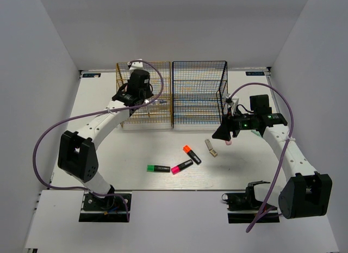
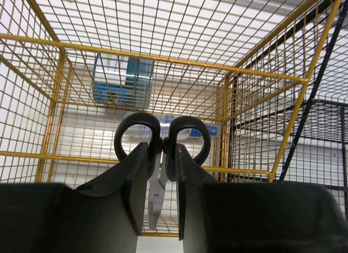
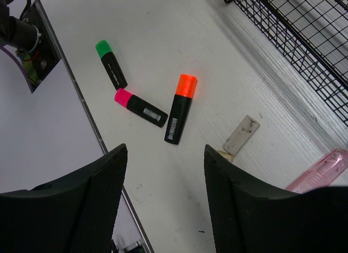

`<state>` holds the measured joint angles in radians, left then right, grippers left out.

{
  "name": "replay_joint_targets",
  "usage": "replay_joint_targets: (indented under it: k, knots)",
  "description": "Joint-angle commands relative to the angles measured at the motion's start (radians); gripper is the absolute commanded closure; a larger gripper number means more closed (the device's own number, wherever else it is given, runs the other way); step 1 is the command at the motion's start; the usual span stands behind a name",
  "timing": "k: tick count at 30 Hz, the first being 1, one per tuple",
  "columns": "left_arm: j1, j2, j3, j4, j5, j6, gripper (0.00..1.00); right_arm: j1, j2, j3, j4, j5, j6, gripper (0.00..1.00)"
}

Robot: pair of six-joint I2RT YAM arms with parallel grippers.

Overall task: Sort the stationery into containers
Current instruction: Pick up the scissors from the storage box, then place the scissors in the storage box.

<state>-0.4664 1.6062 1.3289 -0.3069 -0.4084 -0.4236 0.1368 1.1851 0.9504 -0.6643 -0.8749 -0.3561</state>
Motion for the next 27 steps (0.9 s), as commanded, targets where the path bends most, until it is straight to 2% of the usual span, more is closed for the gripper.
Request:
replay_joint_targets:
  k: [1,6,8,19,23,27]
  knots:
    - [0.002,-0.012,0.056,0.012,0.008,-0.014,0.83,-0.006,-0.007,0.014,-0.015,-0.026,-0.017,0.38]
    - [0.014,-0.012,0.056,0.032,0.010,-0.015,0.83,-0.008,-0.010,0.014,-0.018,-0.029,-0.018,0.38]
    - [0.017,-0.019,0.050,0.057,0.008,-0.003,0.86,-0.008,-0.008,0.013,-0.015,-0.030,-0.018,0.38]
    - [0.015,-0.086,-0.049,0.186,0.022,0.019,0.89,-0.009,-0.007,0.013,-0.018,-0.036,-0.018,0.38]
    - [0.017,-0.129,-0.129,0.233,0.054,0.023,0.89,-0.011,-0.002,0.014,-0.017,-0.036,-0.018,0.38]
    - [0.017,-0.190,-0.265,0.293,0.065,0.016,0.95,-0.009,-0.002,0.014,-0.020,-0.036,-0.018,0.38]
